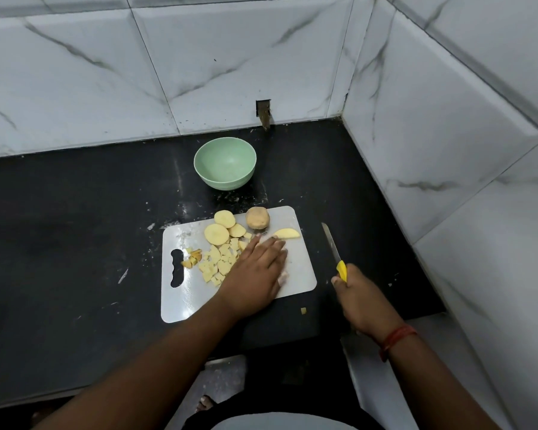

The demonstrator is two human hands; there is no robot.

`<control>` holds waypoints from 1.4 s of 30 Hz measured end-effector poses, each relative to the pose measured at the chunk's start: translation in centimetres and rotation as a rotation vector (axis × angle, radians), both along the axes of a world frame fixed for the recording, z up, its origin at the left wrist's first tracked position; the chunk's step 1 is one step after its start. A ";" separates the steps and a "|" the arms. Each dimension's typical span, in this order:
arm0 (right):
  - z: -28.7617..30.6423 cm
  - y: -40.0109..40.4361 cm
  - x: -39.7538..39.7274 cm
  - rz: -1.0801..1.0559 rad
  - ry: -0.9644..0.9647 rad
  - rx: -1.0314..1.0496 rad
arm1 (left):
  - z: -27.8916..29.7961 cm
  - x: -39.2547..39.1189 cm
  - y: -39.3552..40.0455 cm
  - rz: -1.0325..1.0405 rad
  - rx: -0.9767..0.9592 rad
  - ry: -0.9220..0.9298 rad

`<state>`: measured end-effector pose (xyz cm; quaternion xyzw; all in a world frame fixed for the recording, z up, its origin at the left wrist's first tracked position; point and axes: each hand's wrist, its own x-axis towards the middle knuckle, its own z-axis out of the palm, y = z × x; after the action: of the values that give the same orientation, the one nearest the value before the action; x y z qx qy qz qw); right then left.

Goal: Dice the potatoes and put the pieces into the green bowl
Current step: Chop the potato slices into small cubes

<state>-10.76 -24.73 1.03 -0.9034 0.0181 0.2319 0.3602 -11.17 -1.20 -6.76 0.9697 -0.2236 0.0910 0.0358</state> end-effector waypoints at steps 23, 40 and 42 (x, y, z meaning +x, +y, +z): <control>-0.1 0.5 0.5 0.003 -0.065 0.029 | -0.2 -2.4 -4.2 -0.302 0.018 -0.086; -1.2 0.8 1.5 0.012 -0.019 0.097 | 1.0 -0.2 3.6 0.342 -0.058 -0.076; -1.3 1.1 1.6 0.037 -0.006 0.078 | 1.3 0.4 3.1 0.280 -0.109 -0.066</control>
<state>-9.20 -23.65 -0.31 -0.8896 -0.0089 0.2363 0.3907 -10.80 1.87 -5.44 0.9845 -0.0820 0.1391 0.0682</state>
